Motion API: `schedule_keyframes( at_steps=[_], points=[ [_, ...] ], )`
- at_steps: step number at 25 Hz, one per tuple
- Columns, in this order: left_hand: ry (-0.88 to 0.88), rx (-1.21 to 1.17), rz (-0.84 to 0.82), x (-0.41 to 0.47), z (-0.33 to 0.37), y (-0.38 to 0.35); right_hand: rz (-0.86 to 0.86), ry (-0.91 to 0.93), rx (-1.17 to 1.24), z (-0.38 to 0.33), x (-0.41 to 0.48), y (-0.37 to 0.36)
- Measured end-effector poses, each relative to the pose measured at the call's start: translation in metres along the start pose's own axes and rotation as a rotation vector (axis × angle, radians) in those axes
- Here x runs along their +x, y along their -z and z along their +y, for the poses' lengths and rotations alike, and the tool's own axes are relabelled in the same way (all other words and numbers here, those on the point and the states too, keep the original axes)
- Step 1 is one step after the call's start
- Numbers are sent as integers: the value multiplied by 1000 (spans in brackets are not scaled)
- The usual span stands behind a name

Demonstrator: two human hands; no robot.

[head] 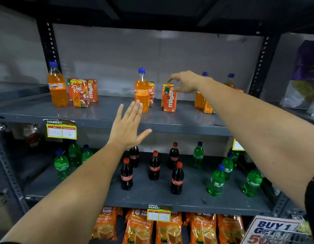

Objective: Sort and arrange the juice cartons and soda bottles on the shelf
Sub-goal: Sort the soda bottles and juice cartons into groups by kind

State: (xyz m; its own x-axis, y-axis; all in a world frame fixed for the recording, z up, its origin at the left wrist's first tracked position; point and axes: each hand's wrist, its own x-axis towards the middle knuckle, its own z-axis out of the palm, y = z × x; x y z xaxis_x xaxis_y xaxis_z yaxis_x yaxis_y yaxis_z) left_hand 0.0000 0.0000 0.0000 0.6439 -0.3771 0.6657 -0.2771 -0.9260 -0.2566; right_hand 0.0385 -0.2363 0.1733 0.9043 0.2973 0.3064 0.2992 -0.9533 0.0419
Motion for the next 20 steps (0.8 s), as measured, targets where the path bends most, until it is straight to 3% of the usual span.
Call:
schedule_keyframes(
  at_steps=[8, 14, 20],
  points=[
    [19, -73, 15, 0, -1, -13, -148, 7, -116, 0, 36, -21],
    [3, -97, -19, 0, -2, -8, -113, 78, -121, -2, 38, -15],
    [58, -57, -110, -18, -42, -3, -220, 113, 59, -33, 22, 9]
  ],
)
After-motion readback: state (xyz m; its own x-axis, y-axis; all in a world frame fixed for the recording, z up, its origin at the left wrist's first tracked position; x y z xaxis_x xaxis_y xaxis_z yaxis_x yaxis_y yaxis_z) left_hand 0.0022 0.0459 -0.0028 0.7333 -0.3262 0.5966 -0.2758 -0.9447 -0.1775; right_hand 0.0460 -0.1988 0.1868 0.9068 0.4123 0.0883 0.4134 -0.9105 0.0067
